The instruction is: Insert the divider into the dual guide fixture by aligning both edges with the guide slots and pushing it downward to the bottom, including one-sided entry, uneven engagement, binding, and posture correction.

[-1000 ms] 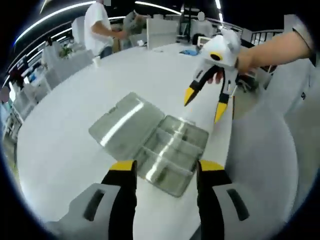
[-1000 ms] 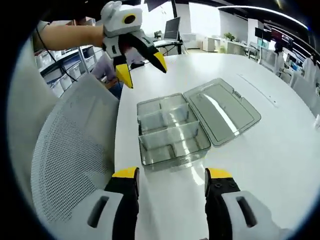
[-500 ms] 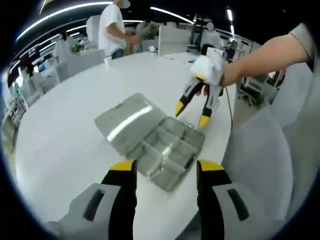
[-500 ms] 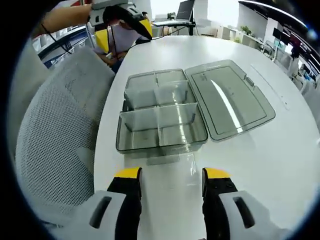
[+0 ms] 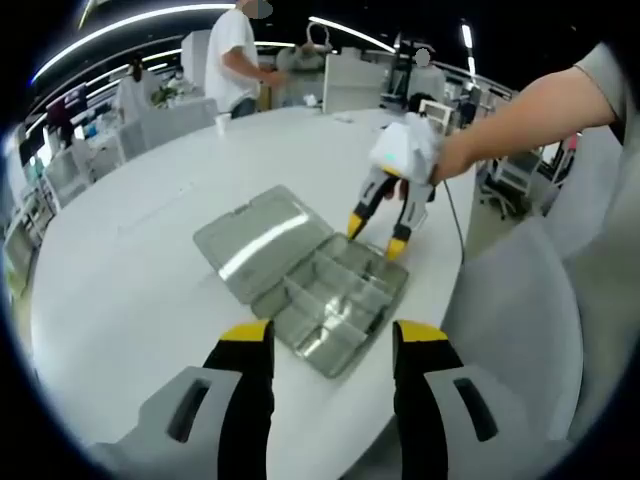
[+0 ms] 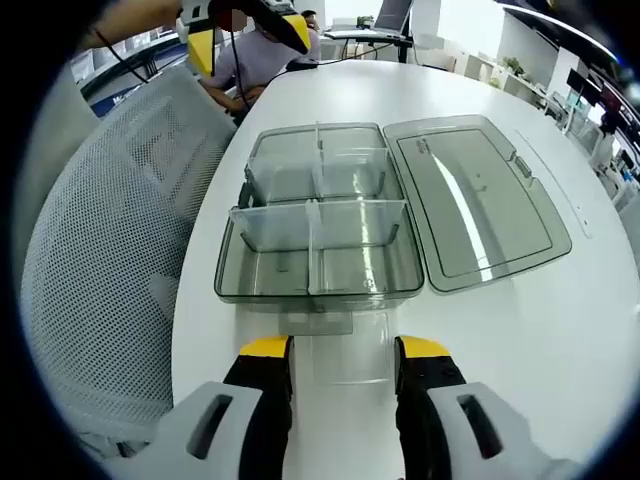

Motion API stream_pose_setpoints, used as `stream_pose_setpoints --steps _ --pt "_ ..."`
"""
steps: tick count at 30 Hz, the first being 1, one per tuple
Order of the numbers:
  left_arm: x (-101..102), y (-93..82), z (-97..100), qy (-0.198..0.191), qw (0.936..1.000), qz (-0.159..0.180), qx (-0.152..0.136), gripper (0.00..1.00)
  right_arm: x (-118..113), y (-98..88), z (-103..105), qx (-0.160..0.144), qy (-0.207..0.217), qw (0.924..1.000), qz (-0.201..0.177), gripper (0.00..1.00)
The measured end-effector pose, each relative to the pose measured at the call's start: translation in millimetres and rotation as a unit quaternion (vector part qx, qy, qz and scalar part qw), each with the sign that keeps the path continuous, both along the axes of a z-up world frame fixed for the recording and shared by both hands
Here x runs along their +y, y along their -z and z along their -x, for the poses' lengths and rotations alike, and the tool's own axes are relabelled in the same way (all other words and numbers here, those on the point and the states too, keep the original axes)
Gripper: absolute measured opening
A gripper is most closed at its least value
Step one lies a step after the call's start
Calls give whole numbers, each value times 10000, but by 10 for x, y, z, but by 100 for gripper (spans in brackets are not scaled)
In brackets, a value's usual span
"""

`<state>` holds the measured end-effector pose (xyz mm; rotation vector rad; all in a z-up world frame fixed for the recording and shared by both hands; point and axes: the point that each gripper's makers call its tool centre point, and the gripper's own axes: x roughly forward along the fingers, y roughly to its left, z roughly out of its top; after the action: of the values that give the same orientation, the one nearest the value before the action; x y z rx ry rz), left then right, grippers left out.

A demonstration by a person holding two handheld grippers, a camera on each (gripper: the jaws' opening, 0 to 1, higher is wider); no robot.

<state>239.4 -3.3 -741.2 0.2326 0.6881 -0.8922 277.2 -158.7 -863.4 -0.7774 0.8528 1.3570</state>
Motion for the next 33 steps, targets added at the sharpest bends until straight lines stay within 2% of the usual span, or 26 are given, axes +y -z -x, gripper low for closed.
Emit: stream_pose_setpoints --steps 8,18,33 --pt "18 -3 6 -40 10000 1 8 45 -46 86 -33 -39 -117 9998 176 34" --pt "36 -8 16 -81 10000 11 29 46 -45 116 -80 -123 -164 9996 172 30" --pt "-11 -30 -8 -75 9999 66 43 45 -62 113 -10 -103 -239 9996 132 28"
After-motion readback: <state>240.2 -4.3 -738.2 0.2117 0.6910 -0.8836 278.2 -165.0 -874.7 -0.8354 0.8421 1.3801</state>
